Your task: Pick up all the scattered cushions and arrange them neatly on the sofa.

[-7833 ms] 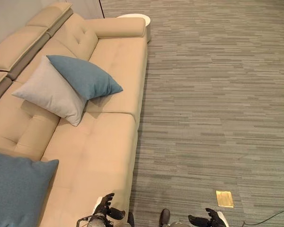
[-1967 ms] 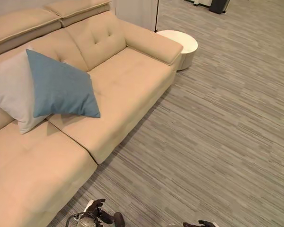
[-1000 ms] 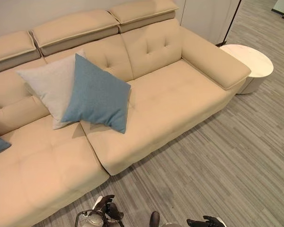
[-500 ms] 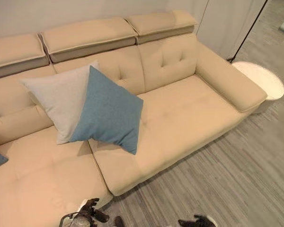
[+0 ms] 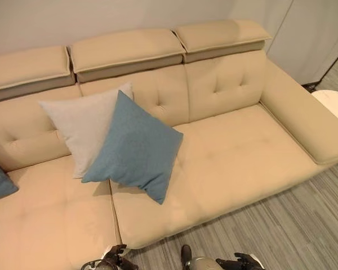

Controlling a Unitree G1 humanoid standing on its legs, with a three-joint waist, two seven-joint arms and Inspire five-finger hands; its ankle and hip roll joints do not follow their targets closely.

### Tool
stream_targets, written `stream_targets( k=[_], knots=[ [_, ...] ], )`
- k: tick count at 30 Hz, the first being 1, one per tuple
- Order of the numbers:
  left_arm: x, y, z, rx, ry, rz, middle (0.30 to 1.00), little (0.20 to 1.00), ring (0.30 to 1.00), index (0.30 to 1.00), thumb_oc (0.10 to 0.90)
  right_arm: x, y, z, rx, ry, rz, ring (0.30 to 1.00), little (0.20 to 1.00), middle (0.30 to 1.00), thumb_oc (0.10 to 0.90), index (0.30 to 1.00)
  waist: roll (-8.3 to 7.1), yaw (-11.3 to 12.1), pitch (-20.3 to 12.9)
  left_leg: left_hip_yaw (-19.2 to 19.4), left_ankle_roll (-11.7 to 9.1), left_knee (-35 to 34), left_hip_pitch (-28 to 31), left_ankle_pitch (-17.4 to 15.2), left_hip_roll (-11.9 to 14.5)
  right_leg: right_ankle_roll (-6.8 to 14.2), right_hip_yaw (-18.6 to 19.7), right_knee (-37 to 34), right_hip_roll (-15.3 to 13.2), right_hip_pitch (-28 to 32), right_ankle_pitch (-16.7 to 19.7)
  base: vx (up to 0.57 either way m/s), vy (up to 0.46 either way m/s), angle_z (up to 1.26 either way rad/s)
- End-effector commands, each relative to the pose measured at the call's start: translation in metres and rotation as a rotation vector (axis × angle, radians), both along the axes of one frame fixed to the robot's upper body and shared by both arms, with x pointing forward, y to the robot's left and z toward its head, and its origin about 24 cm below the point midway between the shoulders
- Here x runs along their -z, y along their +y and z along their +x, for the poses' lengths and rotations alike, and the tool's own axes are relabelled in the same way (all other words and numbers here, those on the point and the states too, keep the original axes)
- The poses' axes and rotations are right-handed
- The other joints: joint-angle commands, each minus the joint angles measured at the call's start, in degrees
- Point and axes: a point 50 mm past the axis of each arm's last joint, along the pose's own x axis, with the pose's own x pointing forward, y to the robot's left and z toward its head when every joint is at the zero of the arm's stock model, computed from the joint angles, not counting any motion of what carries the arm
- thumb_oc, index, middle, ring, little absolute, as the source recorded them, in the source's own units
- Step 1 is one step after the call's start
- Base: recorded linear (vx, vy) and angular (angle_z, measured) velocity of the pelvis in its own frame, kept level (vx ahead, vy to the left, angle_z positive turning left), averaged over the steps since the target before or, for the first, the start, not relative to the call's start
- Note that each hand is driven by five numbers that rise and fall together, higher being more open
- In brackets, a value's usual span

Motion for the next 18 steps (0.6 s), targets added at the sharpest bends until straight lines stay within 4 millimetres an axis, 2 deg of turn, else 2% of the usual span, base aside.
stream_targets(
  k=[1,2,3,4,5,6,10,13,14,17,18],
  knots=[
    [-0.007,0.010,0.013,0.047,-0.044,0.040,0.900,0.900,0.900,0.900,0.800,-0.002,-0.024,-0.017,0.033,0.050,-0.075,0.900,0.900,0.900,0.800,0.900,-2.94,-1.18,-0.15,5.47,4.07,8.13,-2.79,-5.77,-1.78,4.21,4.52,-3.17,-1.48,1.54,-1.35,0.09,-0.056,0.27],
    [-0.007,0.010,0.011,0.040,-0.040,0.037,0.900,0.900,0.900,0.900,0.800,-0.001,-0.025,-0.021,0.041,0.066,-0.076,0.900,0.900,0.900,0.800,0.900,-3.03,-1.34,-0.38,8.17,3.93,7.13,-3.30,-4.88,0.53,4.06,3.31,-3.86,-1.64,2.95,-2.18,0.10,-0.054,0.15],
    [-0.007,0.010,0.011,0.040,-0.040,0.037,0.900,0.900,0.900,0.900,0.800,-0.001,-0.025,-0.021,0.041,0.066,-0.076,0.900,0.900,0.900,0.800,0.900,-3.04,-1.34,-0.37,8.17,3.93,7.11,-3.28,-4.87,0.53,4.06,3.32,-3.86,-1.65,2.96,-2.18,0.13,0.009,0.13],
    [-0.005,0.009,0.008,0.041,-0.029,0.036,0.900,0.900,0.900,0.900,0.800,-0.001,-0.026,-0.024,0.047,0.072,-0.079,0.900,0.900,0.900,0.800,0.900,-2.90,-1.44,-0.49,9.78,3.79,4.30,-2.47,-5.14,1.72,4.38,2.50,-4.27,-1.77,3.91,-2.73,0.18,0.084,0.26],
    [-0.004,0.010,0.004,0.039,-0.015,0.040,0.900,0.900,0.900,0.900,0.800,-0.002,-0.027,-0.023,0.056,0.063,-0.082,0.900,0.900,0.900,0.800,0.900,-2.63,-1.36,-1.09,10.57,3.19,-1.55,-2.54,-3.72,2.69,5.11,1.44,-4.67,-2.13,4.64,-3.37,0.24,0.107,0.28],
    [-0.004,0.011,0.004,0.038,-0.017,0.045,0.900,0.900,0.900,0.900,0.800,-0.002,-0.026,-0.021,0.054,0.054,-0.084,0.900,0.900,0.900,0.800,0.900,-2.43,-0.97,-1.24,10.41,2.52,-3.46,-3.85,-1.55,3.59,5.30,1.08,-4.82,-2.20,4.92,-3.71,0.19,0.082,0.28],
    [-0.003,0.011,0.000,0.020,-0.009,0.041,0.900,0.900,0.900,0.900,0.800,-0.003,-0.025,-0.018,0.055,0.039,-0.080,0.900,0.900,0.900,0.800,0.900,-1.44,-0.82,-1.74,8.50,2.13,-7.54,-3.13,-0.91,2.71,6.01,0.81,-4.60,-2.19,5.86,-4.57,0.16,0.110,0.04],
    [-0.004,0.016,0.001,0.010,-0.016,0.055,0.900,0.900,0.900,0.900,0.800,-0.004,-0.022,-0.010,0.050,0.008,-0.072,0.900,0.900,0.900,0.800,0.900,-1.54,-0.47,-2.17,8.87,2.66,-8.48,-2.19,-1.55,0.99,6.65,1.20,-3.39,-3.25,5.49,-4.38,0.18,0.149,-0.31],
    [-0.009,0.020,0.009,-0.001,-0.056,0.062,0.900,0.900,0.900,0.900,0.800,-0.005,-0.020,-0.003,0.044,-0.021,-0.067,0.900,0.900,0.900,0.800,0.900,-1.71,-0.02,-2.30,9.43,3.25,-8.91,-1.68,-2.14,-0.04,7.22,1.39,-2.77,-3.98,5.08,-4.09,0.13,0.154,-0.33],
    [-0.014,0.024,0.019,-0.011,-0.105,0.071,0.900,0.900,0.900,0.900,0.800,-0.007,-0.018,0.004,0.038,-0.044,-0.064,0.900,0.900,0.900,0.800,0.900,-2.01,0.48,-2.25,9.69,4.02,-9.07,-1.32,-2.93,-1.03,7.92,1.39,-1.91,-4.79,5.01,-4.08,0.06,0.105,-0.08],
    [-0.022,0.026,0.031,-0.016,-0.167,0.075,0.900,0.900,0.900,0.900,0.800,-0.009,-0.015,0.012,0.029,-0.074,-0.059,0.900,0.900,0.900,0.800,0.900,-2.06,1.12,-2.25,9.89,5.03,-9.43,-1.20,-3.80,-1.97,8.75,1.14,0.18,-5.64,4.05,-3.95,0.06,0.160,-0.03]
  ],
)
